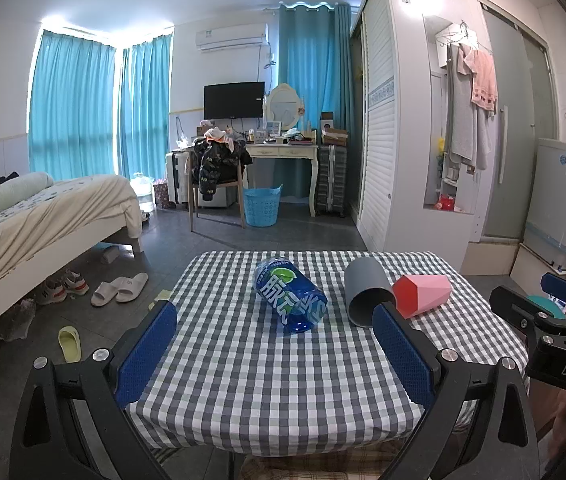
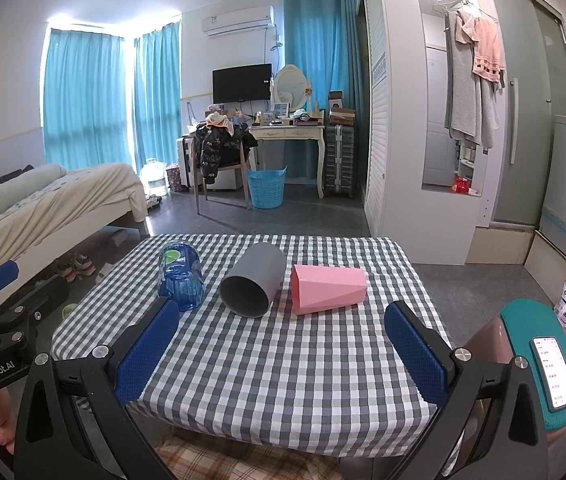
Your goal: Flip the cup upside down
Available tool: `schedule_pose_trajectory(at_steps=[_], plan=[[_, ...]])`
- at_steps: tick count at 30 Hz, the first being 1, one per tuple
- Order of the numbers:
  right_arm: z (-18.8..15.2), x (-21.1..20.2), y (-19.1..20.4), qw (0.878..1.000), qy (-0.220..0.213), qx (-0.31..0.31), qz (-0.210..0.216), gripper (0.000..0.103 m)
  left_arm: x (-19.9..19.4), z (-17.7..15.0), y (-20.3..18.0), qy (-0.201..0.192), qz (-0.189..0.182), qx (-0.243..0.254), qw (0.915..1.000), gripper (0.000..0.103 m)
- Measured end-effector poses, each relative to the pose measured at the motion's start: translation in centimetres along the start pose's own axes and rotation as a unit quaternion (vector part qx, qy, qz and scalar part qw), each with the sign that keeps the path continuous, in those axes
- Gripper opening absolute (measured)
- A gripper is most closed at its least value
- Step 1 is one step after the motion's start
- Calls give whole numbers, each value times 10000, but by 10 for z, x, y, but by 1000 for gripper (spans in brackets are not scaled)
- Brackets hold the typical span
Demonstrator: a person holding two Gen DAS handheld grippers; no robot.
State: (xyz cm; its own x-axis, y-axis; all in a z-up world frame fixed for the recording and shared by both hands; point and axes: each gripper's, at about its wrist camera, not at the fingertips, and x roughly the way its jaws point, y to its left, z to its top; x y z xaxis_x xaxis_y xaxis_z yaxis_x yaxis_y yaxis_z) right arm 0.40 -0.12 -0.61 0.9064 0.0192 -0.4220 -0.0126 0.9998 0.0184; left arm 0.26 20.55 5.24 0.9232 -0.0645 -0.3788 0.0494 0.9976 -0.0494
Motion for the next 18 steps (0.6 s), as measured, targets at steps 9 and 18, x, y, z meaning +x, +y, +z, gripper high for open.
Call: schedule_pose_trajectory(at_steps=[9, 18], plan=[[-1, 2, -1, 10000, 5, 1, 1, 103, 0, 0, 0, -3, 0, 1, 10000, 101], [-2, 2, -1, 10000, 5, -3, -1, 103, 0, 0, 0, 0, 1, 0, 10000, 101]])
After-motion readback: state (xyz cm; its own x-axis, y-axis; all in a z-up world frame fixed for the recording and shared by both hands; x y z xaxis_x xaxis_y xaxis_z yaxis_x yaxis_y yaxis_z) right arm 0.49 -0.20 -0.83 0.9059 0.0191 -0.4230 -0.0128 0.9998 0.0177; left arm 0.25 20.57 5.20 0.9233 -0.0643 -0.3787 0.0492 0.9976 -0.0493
